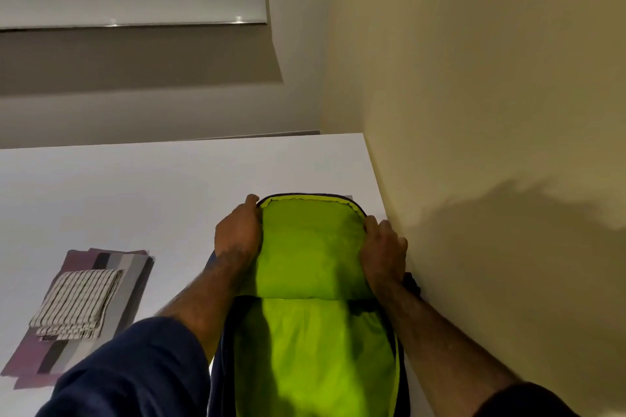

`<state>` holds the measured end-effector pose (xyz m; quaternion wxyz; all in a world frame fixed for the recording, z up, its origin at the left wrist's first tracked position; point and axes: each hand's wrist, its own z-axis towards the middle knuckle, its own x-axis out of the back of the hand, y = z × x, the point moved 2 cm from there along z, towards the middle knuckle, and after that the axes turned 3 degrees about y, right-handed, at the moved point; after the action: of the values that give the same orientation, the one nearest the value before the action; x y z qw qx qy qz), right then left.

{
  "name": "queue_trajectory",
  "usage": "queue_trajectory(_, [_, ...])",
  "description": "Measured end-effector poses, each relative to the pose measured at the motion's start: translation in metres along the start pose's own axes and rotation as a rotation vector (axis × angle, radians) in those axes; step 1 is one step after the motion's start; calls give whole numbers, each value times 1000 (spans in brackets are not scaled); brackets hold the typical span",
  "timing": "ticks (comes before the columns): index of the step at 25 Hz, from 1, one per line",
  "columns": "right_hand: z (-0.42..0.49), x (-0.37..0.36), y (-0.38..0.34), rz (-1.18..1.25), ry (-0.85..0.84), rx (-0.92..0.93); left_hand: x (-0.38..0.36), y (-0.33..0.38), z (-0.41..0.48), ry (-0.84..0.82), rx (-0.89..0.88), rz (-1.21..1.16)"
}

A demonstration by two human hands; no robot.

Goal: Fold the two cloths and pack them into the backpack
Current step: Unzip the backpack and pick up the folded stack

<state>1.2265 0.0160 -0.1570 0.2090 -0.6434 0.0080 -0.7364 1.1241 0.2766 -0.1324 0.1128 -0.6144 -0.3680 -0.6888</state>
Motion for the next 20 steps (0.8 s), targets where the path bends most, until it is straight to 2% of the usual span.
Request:
queue_trajectory(3, [-3,-11,-15,56,120,58,-9,-2,1,68,-155,99])
queue_trajectory(6, [-1,-14,-38,42,-25,308,-5,7,-6,146,-374,97])
queue_trajectory(8, [1,-21,-38,-3,-129,371,-9,15,-18,41,-464,62])
queue_trajectory(10, [0,-28,-30,-44,-152,360,-22,14,-25,-77,-472,91])
queue_trajectory(12, [-1,-32,-27,-67,-176,360,-36,5,-22,-125,-479,129])
queue_trajectory(18, [3,-16,-31,-60,-273,352,-30,8,-23,-173,-486,195])
queue_trajectory(20, [-5,5,-35,-61,-219,365,-9,11,-38,-139,-486,173])
